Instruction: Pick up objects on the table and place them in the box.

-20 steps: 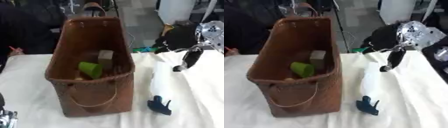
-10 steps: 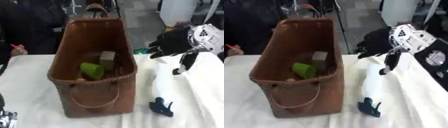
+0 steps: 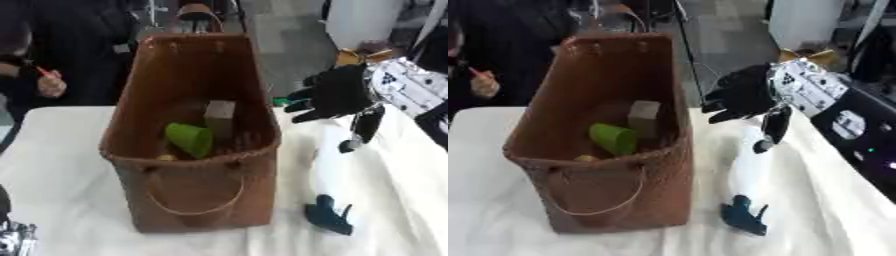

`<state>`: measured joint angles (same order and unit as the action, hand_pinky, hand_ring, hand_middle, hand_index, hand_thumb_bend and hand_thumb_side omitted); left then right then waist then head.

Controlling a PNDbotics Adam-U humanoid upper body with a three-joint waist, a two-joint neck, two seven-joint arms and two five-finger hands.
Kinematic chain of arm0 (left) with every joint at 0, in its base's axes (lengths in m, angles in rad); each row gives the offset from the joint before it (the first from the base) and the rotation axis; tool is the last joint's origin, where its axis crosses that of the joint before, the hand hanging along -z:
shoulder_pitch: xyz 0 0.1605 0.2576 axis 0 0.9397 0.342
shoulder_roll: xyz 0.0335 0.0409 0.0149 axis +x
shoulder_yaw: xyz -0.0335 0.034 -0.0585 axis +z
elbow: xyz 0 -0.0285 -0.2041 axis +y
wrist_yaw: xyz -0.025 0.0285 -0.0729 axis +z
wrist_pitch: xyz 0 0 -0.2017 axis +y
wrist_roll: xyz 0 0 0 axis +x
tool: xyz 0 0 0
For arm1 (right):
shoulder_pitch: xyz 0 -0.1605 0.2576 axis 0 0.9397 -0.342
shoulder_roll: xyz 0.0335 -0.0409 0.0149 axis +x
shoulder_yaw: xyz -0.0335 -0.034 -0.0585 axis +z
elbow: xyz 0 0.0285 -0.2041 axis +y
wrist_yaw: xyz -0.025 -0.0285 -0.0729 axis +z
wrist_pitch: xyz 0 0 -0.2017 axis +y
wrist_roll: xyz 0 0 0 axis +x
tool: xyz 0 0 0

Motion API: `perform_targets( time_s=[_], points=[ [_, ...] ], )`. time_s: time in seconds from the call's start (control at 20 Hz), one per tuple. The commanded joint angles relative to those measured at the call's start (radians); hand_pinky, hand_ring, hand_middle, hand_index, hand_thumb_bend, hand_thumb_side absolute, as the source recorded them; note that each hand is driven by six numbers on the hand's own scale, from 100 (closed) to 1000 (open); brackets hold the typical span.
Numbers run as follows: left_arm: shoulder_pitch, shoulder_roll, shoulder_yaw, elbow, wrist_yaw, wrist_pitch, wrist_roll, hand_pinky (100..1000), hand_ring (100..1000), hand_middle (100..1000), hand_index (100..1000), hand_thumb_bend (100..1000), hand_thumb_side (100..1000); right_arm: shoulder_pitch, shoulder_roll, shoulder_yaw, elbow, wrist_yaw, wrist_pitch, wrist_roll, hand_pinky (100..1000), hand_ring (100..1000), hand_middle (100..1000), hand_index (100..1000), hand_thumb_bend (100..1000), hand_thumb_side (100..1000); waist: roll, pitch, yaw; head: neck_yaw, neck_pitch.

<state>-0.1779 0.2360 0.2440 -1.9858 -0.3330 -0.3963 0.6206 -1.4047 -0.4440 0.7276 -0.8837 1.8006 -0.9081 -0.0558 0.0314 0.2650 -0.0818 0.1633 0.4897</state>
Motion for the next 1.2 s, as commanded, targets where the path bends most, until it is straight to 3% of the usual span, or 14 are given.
perform_targets(
  time_s=[0.05,0.6,1.2],
  points=[
    [-0.008,0.024,0.003,-0.014,0.0,-0.003,0.003,711,698,827,717,100,917,-0.035,-0.021,0.018,0.007,0.056,0.001,-0.051,825,1000,1000,1000,576,790,-0.002,-0.015,0.001,0.003,-0.005],
    [-0.007,0.043,0.005,-0.014,-0.008,0.001,0.011,712,700,830,717,100,927,-0.064,-0.022,0.057,0.055,0.225,0.001,-0.221,832,1000,1000,1000,571,792,-0.027,-0.014,-0.026,0.009,-0.009],
    [-0.011,0.037,0.006,-0.014,-0.007,0.003,0.017,711,699,830,716,100,928,-0.032,0.015,0.034,0.121,0.414,0.001,-0.41,828,1000,1000,1000,562,798,-0.02,-0.006,-0.013,0.0,-0.018]
  ],
)
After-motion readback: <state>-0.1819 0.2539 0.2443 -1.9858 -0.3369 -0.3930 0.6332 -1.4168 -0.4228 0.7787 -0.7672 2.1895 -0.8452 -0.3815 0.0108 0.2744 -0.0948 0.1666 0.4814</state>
